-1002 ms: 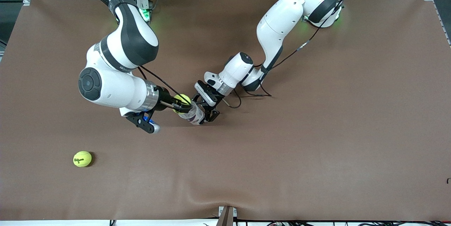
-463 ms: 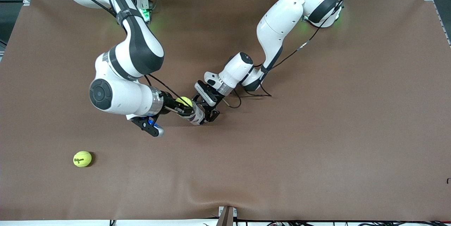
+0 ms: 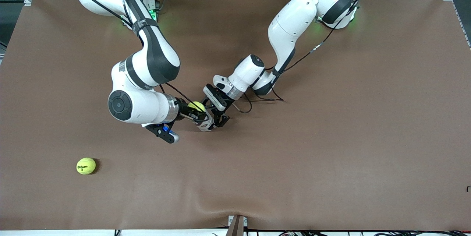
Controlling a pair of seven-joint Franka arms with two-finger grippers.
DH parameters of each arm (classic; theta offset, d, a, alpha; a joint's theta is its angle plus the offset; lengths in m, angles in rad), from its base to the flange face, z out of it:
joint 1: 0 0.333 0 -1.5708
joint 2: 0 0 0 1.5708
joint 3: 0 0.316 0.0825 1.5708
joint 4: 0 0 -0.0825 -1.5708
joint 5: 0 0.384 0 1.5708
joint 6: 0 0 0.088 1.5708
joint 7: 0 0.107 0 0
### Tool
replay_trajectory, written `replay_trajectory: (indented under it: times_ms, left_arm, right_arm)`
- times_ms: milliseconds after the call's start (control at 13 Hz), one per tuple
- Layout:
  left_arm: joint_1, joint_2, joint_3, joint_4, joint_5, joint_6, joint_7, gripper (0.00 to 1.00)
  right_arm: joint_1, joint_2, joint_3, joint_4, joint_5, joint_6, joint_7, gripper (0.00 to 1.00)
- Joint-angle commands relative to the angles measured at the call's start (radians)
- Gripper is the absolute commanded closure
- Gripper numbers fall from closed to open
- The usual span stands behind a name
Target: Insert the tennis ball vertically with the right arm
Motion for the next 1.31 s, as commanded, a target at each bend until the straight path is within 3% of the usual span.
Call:
replay_trajectory:
  times_ms: [0,617,848,1234]
  left_arm:
    - [-0.012,0.005,0.006,0.017,-0.013,0.019,-0.010,0.14]
    - [-0.010,0.010,0.006,0.016,-0.013,0.019,-0.010,0.14]
    - [-0.010,0.008,0.006,0.014,-0.013,0.019,-0.010,0.14]
    - [-0.009,0.007,0.008,0.019,-0.013,0.019,-0.010,0.14]
  right_arm:
    - [0.006,0.001,-0.006,0.014,0.001,-0.001,0.015,0.00]
    - [-0.087,-0.047,-0.014,0.028,-0.008,-0.012,-0.080,0.00]
    - [-0.193,-0.044,-0.014,0.025,-0.124,-0.064,-0.232,0.00]
    - [-0.325,-0.012,-0.014,0.017,-0.238,-0.059,-0.499,0.00]
